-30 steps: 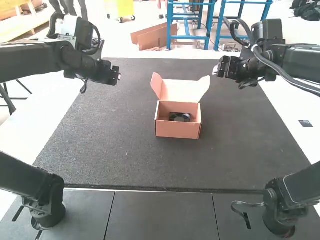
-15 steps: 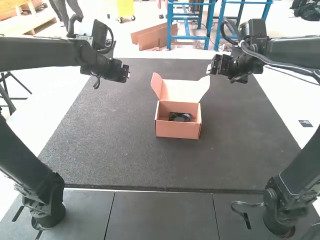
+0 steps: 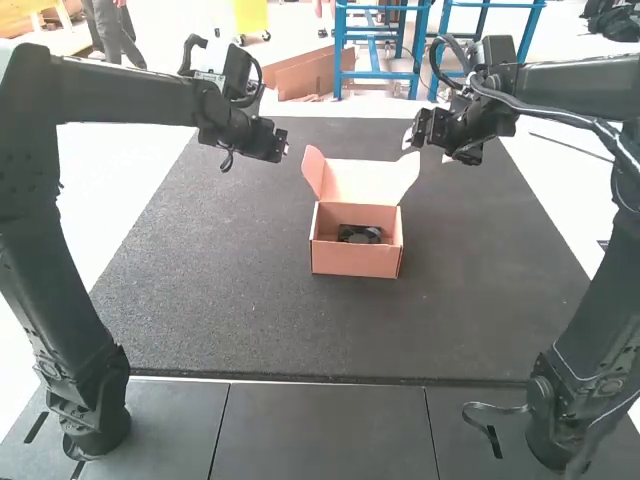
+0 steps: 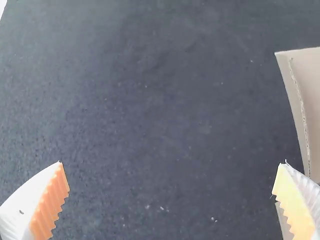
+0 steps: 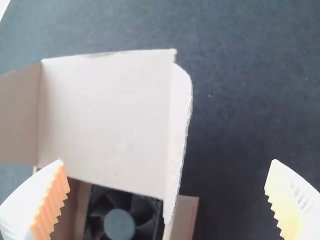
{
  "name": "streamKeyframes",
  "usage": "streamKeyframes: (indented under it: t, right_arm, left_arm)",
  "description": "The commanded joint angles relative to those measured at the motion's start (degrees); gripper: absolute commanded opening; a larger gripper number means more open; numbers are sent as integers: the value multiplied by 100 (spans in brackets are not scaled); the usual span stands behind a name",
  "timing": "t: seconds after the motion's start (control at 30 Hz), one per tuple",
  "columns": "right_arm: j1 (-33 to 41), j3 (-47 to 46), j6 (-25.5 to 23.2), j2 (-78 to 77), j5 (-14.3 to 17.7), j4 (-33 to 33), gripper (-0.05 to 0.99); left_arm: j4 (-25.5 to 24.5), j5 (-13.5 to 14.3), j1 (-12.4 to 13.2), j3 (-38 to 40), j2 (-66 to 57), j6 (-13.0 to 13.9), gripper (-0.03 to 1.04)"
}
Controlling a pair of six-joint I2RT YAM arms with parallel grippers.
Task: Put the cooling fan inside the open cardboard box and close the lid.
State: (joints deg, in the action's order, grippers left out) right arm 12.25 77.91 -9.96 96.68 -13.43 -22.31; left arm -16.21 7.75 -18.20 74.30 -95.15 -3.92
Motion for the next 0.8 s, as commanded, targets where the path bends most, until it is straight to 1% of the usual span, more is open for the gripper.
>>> streamKeyframes:
  t: [0.0, 0.17, 0.5, 0.63, 0.77]
  right_arm:
    - [-91, 295, 38, 105, -213, -72, 90]
    - [-91, 436, 38, 228, -213, -99, 90]
    - [-91, 638, 46, 386, -327, -310, 90]
    - [-91, 611, 38, 386, -432, -397, 89]
    - [-91, 603, 38, 395, -441, -415, 86]
  left_arm:
    - [65, 51, -70, 357, -144, -56, 97]
    - [118, 51, -70, 541, -434, -56, 97]
    - [162, 60, -70, 708, -785, -82, 97]
    - [258, 60, -70, 726, -873, -73, 97]
    - [399, 51, -88, 796, -952, -117, 97]
